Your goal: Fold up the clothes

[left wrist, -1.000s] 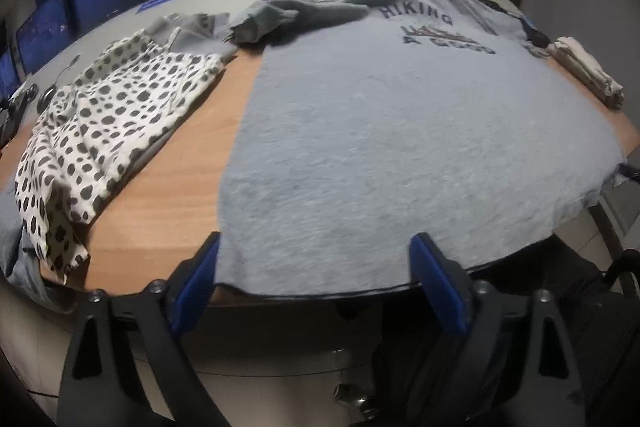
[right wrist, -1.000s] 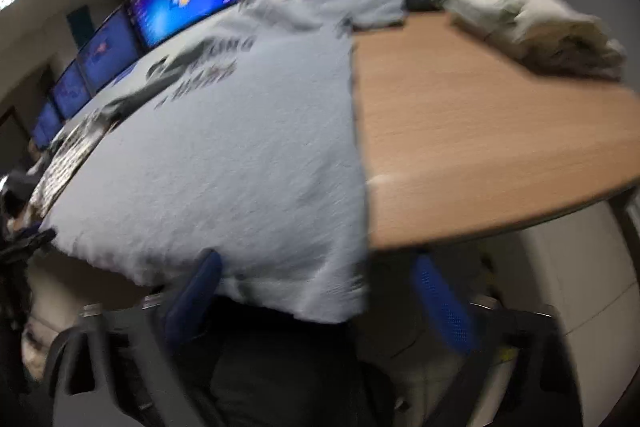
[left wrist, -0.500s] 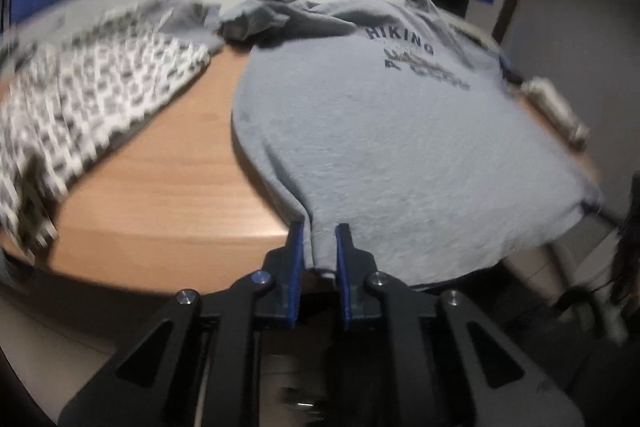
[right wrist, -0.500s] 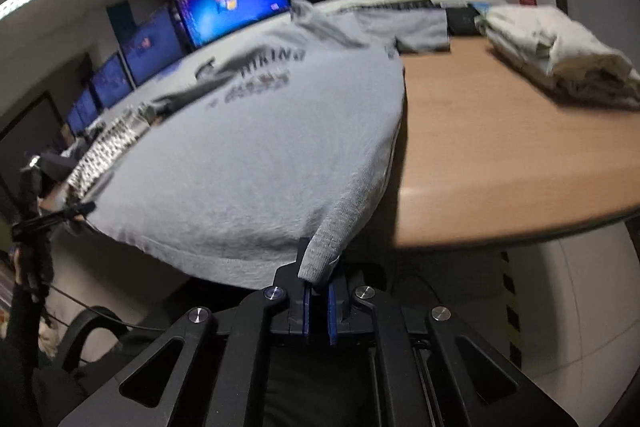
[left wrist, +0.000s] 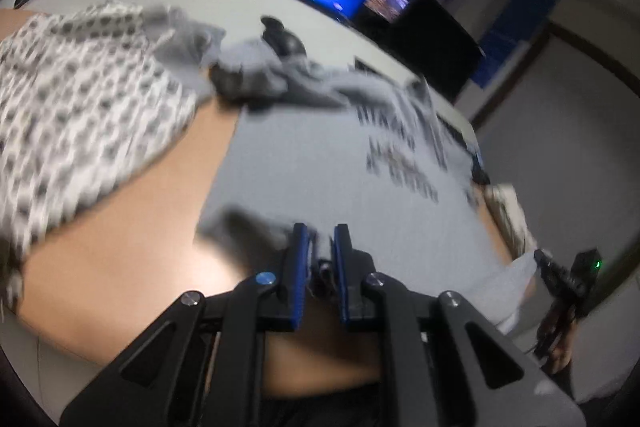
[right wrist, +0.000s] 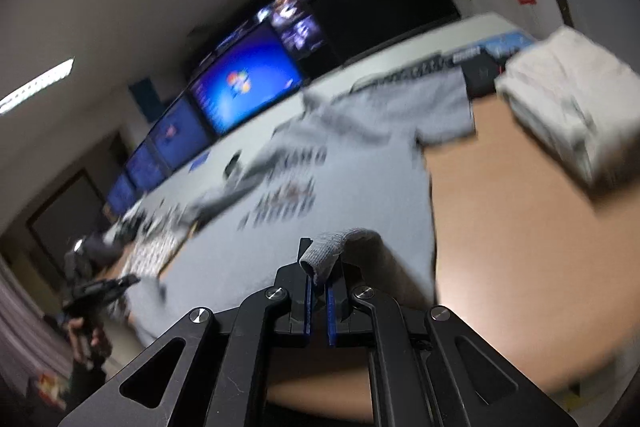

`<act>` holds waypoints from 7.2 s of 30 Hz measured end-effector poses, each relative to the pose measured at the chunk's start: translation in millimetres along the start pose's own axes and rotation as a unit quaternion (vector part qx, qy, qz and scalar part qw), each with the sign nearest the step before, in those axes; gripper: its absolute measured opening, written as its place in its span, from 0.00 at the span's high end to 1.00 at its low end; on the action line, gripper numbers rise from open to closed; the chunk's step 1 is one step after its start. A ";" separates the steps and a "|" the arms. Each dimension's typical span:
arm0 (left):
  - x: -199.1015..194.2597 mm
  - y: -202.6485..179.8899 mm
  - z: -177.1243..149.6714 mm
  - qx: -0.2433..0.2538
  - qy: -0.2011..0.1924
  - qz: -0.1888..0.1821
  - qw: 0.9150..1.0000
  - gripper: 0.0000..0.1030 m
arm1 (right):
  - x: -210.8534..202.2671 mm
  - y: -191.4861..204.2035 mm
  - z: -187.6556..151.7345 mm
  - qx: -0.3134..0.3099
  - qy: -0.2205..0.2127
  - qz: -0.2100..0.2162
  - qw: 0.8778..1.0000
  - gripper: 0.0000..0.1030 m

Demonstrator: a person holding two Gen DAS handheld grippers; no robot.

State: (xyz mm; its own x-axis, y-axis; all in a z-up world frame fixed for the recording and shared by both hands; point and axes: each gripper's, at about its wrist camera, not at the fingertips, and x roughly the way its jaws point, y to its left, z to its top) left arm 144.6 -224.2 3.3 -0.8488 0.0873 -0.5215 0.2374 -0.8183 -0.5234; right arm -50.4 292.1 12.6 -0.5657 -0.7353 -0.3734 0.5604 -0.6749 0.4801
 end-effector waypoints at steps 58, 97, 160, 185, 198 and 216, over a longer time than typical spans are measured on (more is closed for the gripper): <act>93.8 -57.1 -35.1 0.284 0.180 0.133 0.932 0.58 | 32.8 31.0 -81.0 -0.263 0.251 -0.132 0.922 0.05; 83.4 -69.6 -41.3 0.252 0.154 0.194 0.936 0.21 | 18.6 41.5 6.2 -0.263 0.171 -0.139 0.939 0.00; 185.9 -173.3 8.3 0.313 0.163 0.145 0.924 0.70 | 166.8 36.7 -7.3 -0.180 0.216 0.014 0.960 0.14; 115.6 -81.6 -28.1 0.158 0.063 0.023 0.985 0.15 | 192.1 151.7 40.5 -0.363 0.180 -0.025 0.914 0.14; 120.1 -57.8 -17.9 0.106 0.054 0.089 0.989 0.08 | 381.5 287.7 22.8 -0.417 0.303 0.016 0.857 0.14; 117.8 -52.6 -16.7 0.098 0.052 0.092 0.990 0.07 | 345.2 202.1 81.6 -0.301 0.251 -0.025 0.920 0.89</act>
State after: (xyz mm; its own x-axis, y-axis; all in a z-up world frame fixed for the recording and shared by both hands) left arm 40.1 -161.3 -41.9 -0.7445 -0.0232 -0.6672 0.2781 -0.9193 -0.2784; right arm -181.8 -93.0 45.5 -0.3330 -0.5367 -0.7752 0.8607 -0.5088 -0.0175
